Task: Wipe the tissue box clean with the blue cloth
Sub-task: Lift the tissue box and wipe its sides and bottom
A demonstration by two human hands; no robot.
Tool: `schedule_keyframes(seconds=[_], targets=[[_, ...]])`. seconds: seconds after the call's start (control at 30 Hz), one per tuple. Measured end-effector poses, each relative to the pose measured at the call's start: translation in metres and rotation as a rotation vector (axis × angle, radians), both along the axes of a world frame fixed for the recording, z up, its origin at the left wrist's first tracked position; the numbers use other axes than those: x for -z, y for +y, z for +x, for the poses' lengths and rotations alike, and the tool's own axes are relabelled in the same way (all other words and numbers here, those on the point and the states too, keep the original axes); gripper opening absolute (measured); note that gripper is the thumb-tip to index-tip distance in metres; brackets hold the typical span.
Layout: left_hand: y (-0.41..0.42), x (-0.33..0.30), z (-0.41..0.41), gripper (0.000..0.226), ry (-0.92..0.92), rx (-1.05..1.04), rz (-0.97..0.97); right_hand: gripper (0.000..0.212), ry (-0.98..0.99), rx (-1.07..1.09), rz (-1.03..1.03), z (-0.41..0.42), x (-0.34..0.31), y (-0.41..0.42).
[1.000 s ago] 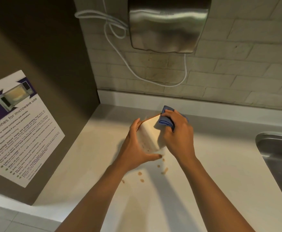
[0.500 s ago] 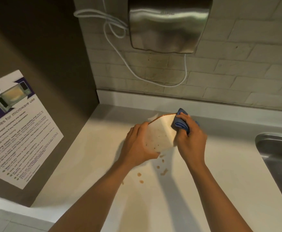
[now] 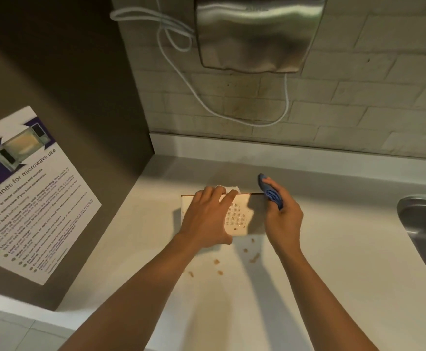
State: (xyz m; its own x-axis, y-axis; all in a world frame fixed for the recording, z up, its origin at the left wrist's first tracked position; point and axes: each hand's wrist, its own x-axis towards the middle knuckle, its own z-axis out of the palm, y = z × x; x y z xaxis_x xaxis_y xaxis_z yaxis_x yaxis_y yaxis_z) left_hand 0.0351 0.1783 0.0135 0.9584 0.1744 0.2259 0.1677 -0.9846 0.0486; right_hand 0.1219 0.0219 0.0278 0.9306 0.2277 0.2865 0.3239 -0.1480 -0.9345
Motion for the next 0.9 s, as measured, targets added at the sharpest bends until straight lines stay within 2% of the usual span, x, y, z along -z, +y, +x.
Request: schedule_keyframes(seconds=[0.13, 0.27, 0.53, 0.73, 0.9], targets=[[-0.001, -0.002, 0.003, 0.111, 0.036, -0.034, -0.061, 0.045, -0.176, -0.116, -0.285, 0.015, 0.004, 0.017], [0.004, -0.004, -0.001, 0.117, 0.085, -0.086, -0.056, 0.036, -0.158, -0.173, -0.408, 0.03, -0.004, 0.027], [0.005, -0.002, -0.005, 0.107, 0.091, -0.101, -0.068, 0.03, -0.086, -0.167, -0.374, 0.028, 0.006, 0.026], [0.0, 0.003, -0.014, 0.105, 0.005, -0.05, -0.054, 0.032, -0.284, -0.183, -0.459, 0.022, 0.002, 0.019], [-0.011, 0.009, -0.022, 0.105, -0.057, -0.066, -0.012, 0.029, -0.256, -0.22, -0.547, 0.03, -0.003, 0.022]])
